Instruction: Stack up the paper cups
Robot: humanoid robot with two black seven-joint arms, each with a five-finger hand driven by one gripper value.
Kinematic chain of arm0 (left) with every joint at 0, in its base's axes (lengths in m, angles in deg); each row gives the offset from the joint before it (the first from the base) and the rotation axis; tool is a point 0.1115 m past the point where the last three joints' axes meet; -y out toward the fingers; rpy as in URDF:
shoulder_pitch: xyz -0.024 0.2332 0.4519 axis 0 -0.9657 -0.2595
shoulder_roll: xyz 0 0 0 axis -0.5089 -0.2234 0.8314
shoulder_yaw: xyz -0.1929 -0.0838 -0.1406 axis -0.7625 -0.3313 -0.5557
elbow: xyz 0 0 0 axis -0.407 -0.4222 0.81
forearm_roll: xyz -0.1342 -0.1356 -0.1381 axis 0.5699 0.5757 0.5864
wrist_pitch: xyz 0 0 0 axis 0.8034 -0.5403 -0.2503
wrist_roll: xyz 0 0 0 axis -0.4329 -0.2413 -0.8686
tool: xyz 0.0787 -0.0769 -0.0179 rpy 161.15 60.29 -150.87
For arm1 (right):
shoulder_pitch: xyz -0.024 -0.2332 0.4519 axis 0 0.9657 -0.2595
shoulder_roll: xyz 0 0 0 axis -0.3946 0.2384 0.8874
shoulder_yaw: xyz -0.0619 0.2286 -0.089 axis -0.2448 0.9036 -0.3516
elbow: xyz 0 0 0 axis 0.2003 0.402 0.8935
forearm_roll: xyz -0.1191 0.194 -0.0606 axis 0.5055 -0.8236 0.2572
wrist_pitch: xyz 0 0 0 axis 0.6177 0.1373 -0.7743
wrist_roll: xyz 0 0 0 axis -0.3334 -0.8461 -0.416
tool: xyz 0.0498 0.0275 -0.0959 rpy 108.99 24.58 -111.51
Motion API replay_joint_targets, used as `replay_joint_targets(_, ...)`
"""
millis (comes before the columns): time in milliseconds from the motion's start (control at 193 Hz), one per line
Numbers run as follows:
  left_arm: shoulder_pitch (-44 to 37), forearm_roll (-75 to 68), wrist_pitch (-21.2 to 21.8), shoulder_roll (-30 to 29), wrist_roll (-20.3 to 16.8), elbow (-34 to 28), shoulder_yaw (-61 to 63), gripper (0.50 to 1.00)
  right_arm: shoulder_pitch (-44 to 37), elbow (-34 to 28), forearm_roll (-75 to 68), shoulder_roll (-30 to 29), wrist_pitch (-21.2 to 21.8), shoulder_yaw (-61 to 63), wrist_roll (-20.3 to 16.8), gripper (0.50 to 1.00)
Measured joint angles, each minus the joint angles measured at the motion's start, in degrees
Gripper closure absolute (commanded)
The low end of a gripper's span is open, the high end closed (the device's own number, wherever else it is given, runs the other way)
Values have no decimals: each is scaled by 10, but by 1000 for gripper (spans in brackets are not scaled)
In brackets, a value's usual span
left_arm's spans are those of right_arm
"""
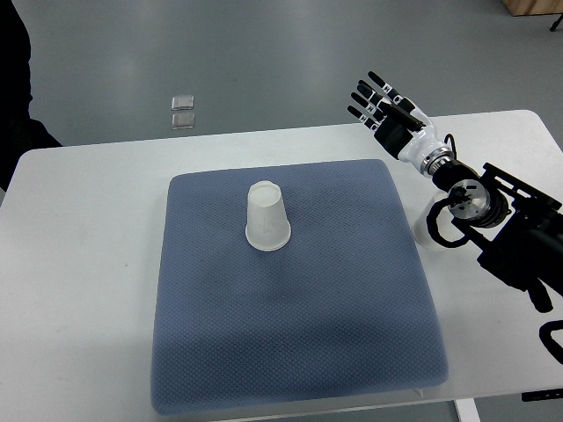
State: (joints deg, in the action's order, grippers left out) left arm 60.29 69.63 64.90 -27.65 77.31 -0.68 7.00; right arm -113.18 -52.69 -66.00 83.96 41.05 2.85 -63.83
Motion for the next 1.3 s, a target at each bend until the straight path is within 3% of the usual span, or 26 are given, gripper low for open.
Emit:
replay_joint_targets(493,0,0,0,0,1,0,-1,500,-3,-5,0,7,3,-1,0,576)
replay_joint_targets(700,0,0,0,0,1,0,-1,500,-45,-28,22,63,17,-98,-4,576)
replay_joint_targets(887,0,0,0,0,1,1,0,500,-144,-77,93,157,39,-277,-7,576)
replay_joint_targets(1058,1,0,0,0,1,1,0,500,-285,-141,162,231,60,-485,-22,576)
replay_joint_targets(1302,2,-1,-1,0,1,2,0,500,-534,-254,273,265,108,-757,-61,576)
